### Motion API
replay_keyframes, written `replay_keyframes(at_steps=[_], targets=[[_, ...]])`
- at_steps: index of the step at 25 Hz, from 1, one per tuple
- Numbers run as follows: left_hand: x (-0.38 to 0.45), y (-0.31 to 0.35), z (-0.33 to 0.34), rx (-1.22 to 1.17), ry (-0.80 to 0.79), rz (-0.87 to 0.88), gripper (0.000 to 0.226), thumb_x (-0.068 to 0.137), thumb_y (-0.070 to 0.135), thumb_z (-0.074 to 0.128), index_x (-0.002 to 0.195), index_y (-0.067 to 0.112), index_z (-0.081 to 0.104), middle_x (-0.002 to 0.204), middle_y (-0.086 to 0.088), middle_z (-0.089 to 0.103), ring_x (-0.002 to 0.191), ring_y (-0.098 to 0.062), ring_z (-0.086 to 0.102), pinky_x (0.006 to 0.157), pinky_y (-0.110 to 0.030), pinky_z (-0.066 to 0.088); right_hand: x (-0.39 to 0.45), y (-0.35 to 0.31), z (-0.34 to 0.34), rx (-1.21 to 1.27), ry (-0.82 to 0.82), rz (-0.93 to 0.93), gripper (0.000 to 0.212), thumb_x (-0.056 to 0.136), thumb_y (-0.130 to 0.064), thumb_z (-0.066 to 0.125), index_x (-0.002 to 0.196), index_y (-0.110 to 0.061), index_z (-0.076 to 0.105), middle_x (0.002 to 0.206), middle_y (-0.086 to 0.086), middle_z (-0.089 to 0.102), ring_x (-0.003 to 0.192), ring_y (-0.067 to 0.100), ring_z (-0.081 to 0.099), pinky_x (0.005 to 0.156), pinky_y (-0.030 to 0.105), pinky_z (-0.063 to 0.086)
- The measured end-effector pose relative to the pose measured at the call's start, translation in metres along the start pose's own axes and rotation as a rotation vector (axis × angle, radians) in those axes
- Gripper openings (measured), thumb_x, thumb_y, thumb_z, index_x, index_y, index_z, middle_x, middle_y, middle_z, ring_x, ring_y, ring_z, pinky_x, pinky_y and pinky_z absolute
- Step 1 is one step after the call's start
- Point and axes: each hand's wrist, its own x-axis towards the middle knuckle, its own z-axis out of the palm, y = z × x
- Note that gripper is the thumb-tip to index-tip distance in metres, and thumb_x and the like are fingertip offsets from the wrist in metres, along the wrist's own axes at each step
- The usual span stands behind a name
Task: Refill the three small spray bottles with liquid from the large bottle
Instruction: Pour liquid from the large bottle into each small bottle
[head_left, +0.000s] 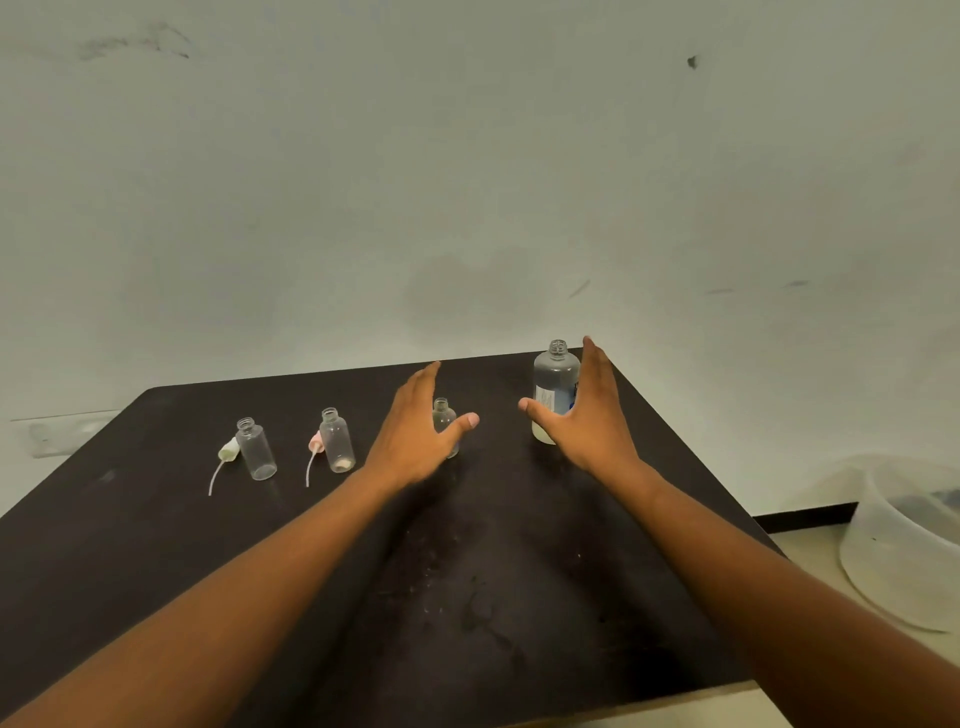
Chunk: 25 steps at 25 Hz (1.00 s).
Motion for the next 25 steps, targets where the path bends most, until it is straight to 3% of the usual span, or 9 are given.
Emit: replay_keyframes(at_steps=[6, 11, 13, 15, 17, 22, 25], targets=[[0.019, -0.017, 0.025, -0.055, -0.023, -0.066, 0.103, 0.085, 0.059, 0.071, 0.161, 0.028, 0.010, 0.169, -0.001, 0.016, 0.154, -0.022, 0.024, 0.120, -0.045, 0.031, 0.027, 0.014, 0.027, 0.190, 0.072, 0.158, 0.133, 0.067, -0.052, 0.091, 0.163, -0.019, 0.005, 0.169, 0.005, 0.014, 0.156, 0.026, 0.020, 0.124, 0.043, 0.025], [0.031, -0.022, 0.030, -0.111, 0.002, -0.089, 0.108, 0.080, 0.063, 0.075, 0.160, 0.032, 0.010, 0.167, 0.000, 0.021, 0.151, -0.021, 0.030, 0.119, -0.048, 0.035, 0.040, 0.017, 0.045, 0.368, 0.132, 0.252, 0.125, 0.061, -0.044, 0.097, 0.158, -0.020, 0.023, 0.155, 0.003, 0.044, 0.141, 0.021, 0.045, 0.117, 0.040, 0.039], [0.033, -0.020, 0.030, -0.123, 0.006, -0.090, 0.108, 0.080, 0.060, 0.076, 0.160, 0.031, 0.011, 0.166, 0.000, 0.025, 0.150, -0.021, 0.031, 0.119, -0.047, 0.036, 0.044, 0.016, 0.048, 0.396, 0.148, 0.294, 0.108, 0.064, -0.036, 0.096, 0.152, -0.018, 0.037, 0.142, 0.001, 0.056, 0.132, 0.020, 0.053, 0.110, 0.034, 0.044], [0.034, -0.017, 0.029, -0.166, 0.025, -0.115, 0.105, 0.081, 0.053, 0.079, 0.160, 0.025, 0.015, 0.161, -0.001, 0.034, 0.145, -0.020, 0.038, 0.115, -0.039, 0.039, 0.046, 0.016, 0.051, 0.394, 0.181, 0.326, 0.073, 0.068, -0.029, 0.093, 0.129, -0.019, 0.055, 0.121, -0.003, 0.064, 0.119, 0.021, 0.062, 0.102, 0.034, 0.051], [0.032, -0.017, 0.030, -0.237, 0.045, -0.164, 0.095, 0.083, 0.044, 0.081, 0.157, 0.020, 0.026, 0.150, -0.002, 0.046, 0.132, -0.017, 0.048, 0.104, -0.030, 0.042, 0.047, 0.016, 0.051, 0.383, 0.189, 0.325, 0.053, 0.069, -0.026, 0.089, 0.112, -0.026, 0.058, 0.109, -0.006, 0.065, 0.109, 0.021, 0.065, 0.098, 0.039, 0.054], [0.022, -0.020, 0.037, -0.274, 0.059, -0.255, 0.051, 0.084, 0.030, 0.083, 0.127, 0.020, 0.058, 0.120, 0.000, 0.065, 0.104, -0.016, 0.064, 0.084, -0.025, 0.055, 0.046, 0.015, 0.051, 0.397, 0.189, 0.319, 0.050, 0.069, -0.024, 0.086, 0.108, -0.028, 0.055, 0.106, -0.007, 0.064, 0.101, 0.016, 0.063, 0.096, 0.038, 0.055], [0.021, -0.018, 0.041, -0.205, 0.057, -0.252, 0.035, 0.085, 0.030, 0.081, 0.115, 0.022, 0.063, 0.107, 0.007, 0.065, 0.100, -0.014, 0.064, 0.092, -0.035, 0.057, 0.045, 0.014, 0.052, 0.399, 0.195, 0.318, 0.051, 0.068, -0.025, 0.086, 0.109, -0.027, 0.057, 0.108, -0.006, 0.066, 0.103, 0.018, 0.064, 0.096, 0.040, 0.056]])
